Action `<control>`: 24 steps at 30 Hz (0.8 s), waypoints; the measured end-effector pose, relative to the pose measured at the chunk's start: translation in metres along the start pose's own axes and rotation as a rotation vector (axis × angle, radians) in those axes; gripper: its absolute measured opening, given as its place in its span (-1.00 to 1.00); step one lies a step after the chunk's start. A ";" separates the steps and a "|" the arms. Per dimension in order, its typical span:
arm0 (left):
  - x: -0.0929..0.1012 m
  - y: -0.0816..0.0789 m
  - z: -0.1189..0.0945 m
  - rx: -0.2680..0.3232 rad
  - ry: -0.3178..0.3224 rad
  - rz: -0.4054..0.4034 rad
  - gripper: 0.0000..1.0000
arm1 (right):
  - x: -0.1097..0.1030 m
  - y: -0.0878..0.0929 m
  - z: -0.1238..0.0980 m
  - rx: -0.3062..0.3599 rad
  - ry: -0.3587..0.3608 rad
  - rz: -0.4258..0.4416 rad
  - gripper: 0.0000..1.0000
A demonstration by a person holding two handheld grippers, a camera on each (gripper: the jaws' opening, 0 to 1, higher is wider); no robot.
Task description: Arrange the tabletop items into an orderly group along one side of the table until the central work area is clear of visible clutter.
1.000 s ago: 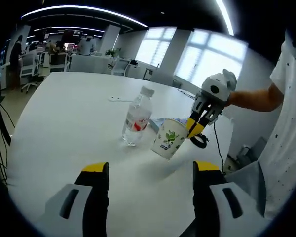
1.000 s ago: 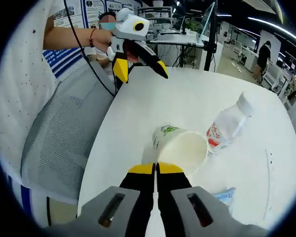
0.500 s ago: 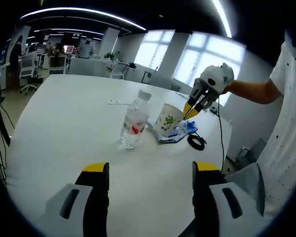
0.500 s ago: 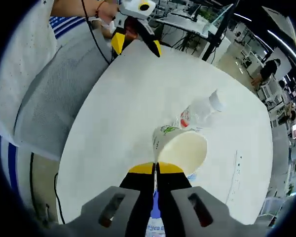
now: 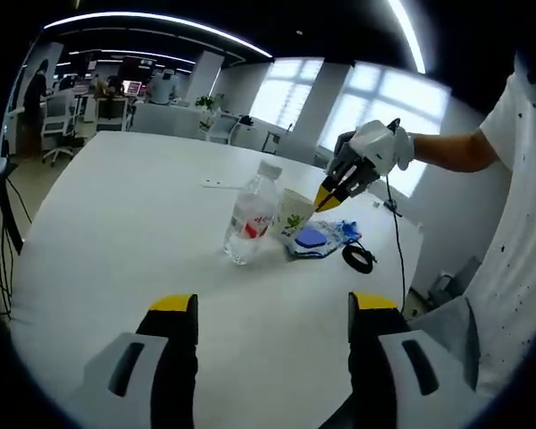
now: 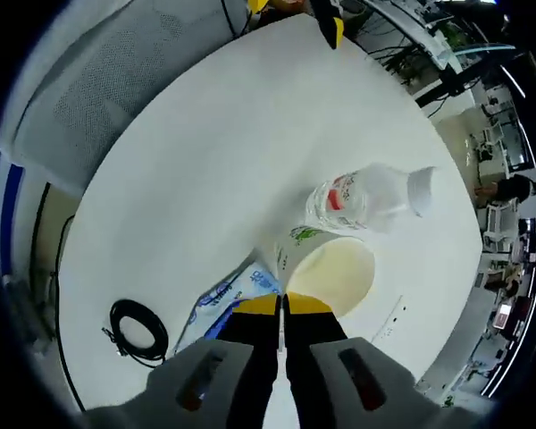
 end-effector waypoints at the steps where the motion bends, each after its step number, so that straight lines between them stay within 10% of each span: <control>1: 0.000 0.001 0.000 0.002 -0.001 -0.002 0.38 | 0.001 -0.001 0.003 -0.001 -0.007 -0.011 -1.00; 24: -0.003 0.006 0.000 -0.001 -0.016 -0.026 0.37 | 0.006 0.002 0.040 -0.074 -0.030 -0.154 -1.00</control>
Point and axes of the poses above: the point that each gripper's makers call its tool centre point, and the gripper's own axes: z roughly forward along the fingers, x roughly to its right, y roughly out of its underside, the point moved 7 cm from there along -z, roughly backward along the fingers
